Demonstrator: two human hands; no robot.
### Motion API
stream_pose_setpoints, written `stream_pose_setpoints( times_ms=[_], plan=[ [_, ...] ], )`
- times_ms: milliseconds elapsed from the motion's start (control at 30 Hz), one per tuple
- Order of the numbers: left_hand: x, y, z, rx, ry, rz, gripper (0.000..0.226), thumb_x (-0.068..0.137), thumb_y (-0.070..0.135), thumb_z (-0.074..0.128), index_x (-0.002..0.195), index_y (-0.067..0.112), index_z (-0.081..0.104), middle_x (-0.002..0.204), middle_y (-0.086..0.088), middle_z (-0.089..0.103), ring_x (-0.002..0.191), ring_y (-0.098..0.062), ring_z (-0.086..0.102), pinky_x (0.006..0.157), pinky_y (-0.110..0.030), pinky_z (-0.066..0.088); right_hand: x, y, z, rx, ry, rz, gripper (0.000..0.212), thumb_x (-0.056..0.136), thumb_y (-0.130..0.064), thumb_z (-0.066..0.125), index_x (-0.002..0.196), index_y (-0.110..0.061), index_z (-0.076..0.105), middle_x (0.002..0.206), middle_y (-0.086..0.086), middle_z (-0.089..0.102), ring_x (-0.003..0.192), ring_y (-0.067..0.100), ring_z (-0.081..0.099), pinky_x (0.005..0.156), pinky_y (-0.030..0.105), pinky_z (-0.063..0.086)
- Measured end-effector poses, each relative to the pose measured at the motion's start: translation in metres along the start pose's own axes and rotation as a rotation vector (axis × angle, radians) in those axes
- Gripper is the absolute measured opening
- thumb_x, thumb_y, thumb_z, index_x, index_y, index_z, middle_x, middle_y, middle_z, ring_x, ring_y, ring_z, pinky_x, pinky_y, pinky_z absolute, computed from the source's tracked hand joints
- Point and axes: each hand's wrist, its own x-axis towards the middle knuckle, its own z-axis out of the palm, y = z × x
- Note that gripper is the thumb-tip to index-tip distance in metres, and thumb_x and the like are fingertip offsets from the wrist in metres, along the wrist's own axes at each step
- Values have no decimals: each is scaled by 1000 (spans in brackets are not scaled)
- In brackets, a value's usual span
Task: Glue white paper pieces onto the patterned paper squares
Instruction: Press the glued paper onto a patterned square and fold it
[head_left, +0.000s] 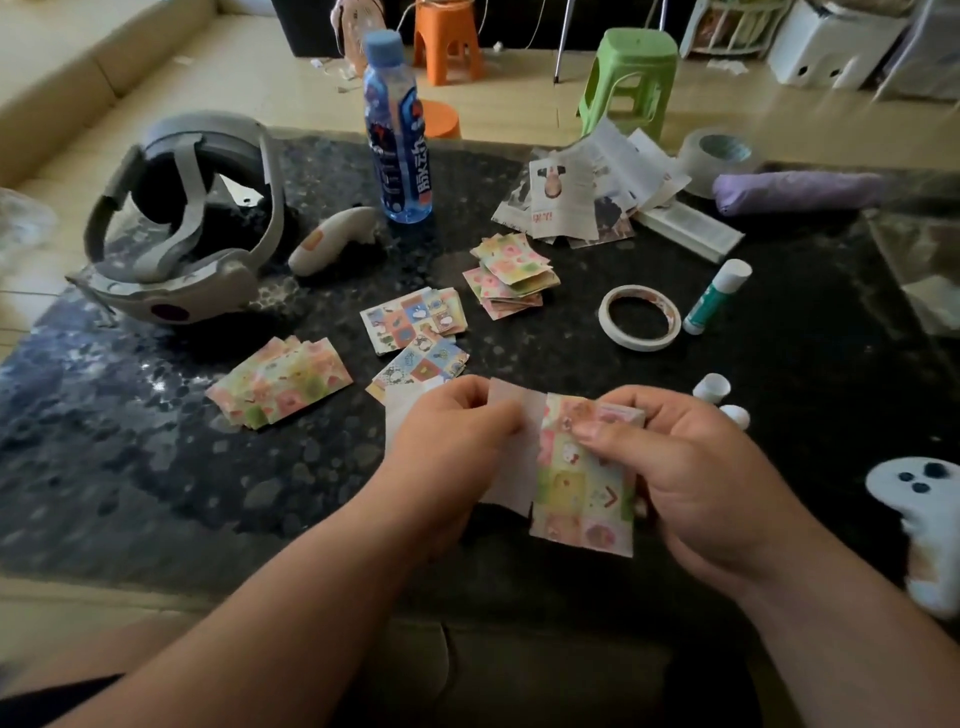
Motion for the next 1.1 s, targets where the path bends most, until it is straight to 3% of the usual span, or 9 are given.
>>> stream_pose_setpoints(
  times_ms=[67,167,267,367,533,633,800,967,1100],
  plan=[
    [3,1,2,-20,7,7,11,89,19,70,82,24,77,94,-3,77,87,-25,74,69,-42,63,4,1,-2,-8,8,-9,10,95,-9,65,91,-4,73,87,15,77,78,23,76,57,28,56],
    [7,4,6,-102,-26,-8,10,93,15,69,90,18,78,88,-3,78,79,-21,76,65,-38,62,10,2,-3,-46,23,-41,11,96,-10,65,91,-6,75,87,13,78,83,25,77,67,38,59],
    [8,5,9,-126,-62,22,11,96,13,67,95,13,78,90,-5,79,81,-20,76,61,-32,59,16,3,1,-43,66,-61,11,95,-11,67,88,-6,74,86,13,77,84,28,77,71,46,62],
    [8,5,9,-156,-113,38,13,98,14,64,99,13,77,94,-7,79,86,-23,77,65,-36,62,20,2,4,-57,98,-71,12,94,-11,67,86,-6,74,86,15,77,85,32,76,77,55,62],
    [8,6,2,-355,-133,48,20,97,13,61,111,2,70,99,-18,77,88,-29,75,78,-45,62,25,-3,4,25,95,-46,13,94,-6,65,83,-4,71,86,20,76,83,34,76,73,51,62],
    [7,6,-1,-382,-100,67,15,98,9,60,104,4,72,96,-17,77,83,-26,75,74,-42,63,27,-6,5,59,77,-21,12,94,-4,64,84,-3,71,87,19,77,83,31,77,71,46,63],
    [8,0,-3,-361,-49,69,13,97,8,62,98,3,75,99,-19,77,95,-35,74,89,-53,58,26,-8,6,50,89,-42,15,92,-5,65,79,-6,72,88,21,76,82,30,76,69,43,61],
    [7,-4,-4,-321,-45,88,20,98,6,60,90,7,79,96,-16,78,91,-30,76,87,-47,59,23,-10,2,-8,113,-67,15,93,-7,67,80,-9,75,88,13,78,88,28,76,80,51,62],
    [3,-4,-2,-292,-93,102,19,99,6,58,105,7,76,99,-13,78,93,-29,76,83,-44,61,21,-8,4,-57,97,-83,9,93,-9,68,87,-9,75,88,10,79,86,24,77,77,47,63]
  ],
)
